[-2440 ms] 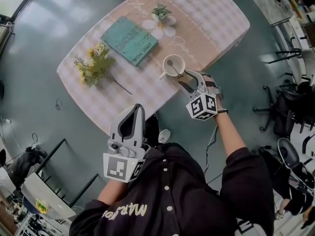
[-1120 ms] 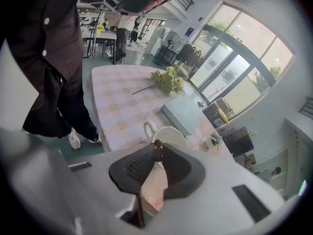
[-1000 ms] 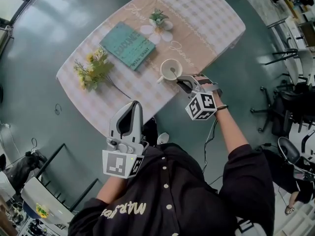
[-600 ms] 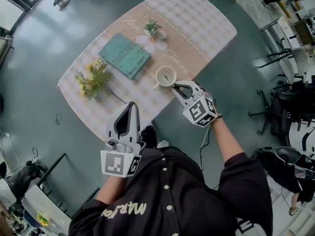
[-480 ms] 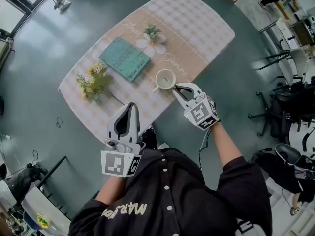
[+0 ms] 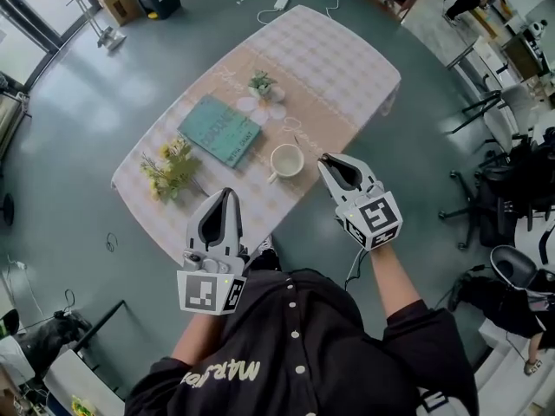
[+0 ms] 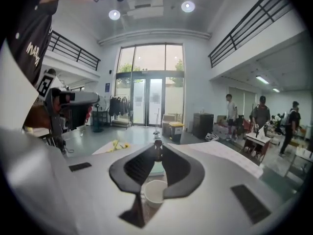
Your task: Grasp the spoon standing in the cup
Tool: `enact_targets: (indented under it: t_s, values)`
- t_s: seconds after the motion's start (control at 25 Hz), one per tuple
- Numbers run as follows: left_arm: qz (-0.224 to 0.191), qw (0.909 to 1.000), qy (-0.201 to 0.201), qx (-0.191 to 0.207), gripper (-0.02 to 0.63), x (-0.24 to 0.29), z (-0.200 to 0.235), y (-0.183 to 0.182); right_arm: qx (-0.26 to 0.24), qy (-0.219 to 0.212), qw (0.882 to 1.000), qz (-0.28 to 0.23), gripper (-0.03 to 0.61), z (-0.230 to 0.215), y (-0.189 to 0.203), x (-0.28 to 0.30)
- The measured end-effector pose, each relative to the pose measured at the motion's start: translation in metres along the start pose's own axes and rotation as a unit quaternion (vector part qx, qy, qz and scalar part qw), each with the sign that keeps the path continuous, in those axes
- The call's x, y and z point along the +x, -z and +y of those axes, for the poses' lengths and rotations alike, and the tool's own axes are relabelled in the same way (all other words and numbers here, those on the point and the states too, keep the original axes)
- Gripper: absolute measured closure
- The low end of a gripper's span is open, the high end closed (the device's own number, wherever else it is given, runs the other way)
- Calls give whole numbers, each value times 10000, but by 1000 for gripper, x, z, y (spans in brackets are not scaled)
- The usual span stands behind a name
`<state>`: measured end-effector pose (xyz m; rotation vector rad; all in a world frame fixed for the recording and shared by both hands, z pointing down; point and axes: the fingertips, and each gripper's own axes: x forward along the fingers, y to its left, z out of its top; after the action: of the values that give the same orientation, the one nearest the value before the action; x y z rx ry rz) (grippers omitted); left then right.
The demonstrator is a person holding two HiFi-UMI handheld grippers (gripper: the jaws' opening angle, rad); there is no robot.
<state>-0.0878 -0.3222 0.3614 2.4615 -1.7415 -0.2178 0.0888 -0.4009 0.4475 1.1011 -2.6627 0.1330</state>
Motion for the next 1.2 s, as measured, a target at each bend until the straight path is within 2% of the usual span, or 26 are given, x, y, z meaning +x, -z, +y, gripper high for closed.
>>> enact_targets:
  t_s: [0.28,0.56,0.88,1.2]
  values:
    - [-223,9996,-47,188,603,3,4,-19,105,447,9951,-877,528,-7,-65,-35]
    - [-467,9982,-152,349,603,4,13,-40,121,935,9844,-1489,528,-20,-106,-69]
    - [-560,9970,-295,455,603,7,29,-51,133,1269,9749,-1827,528,-36,-132,-89]
    - [-558,9958,-468,556,603,4,47,-61,172,1583,9688,-1898,528,-55,-137,-103]
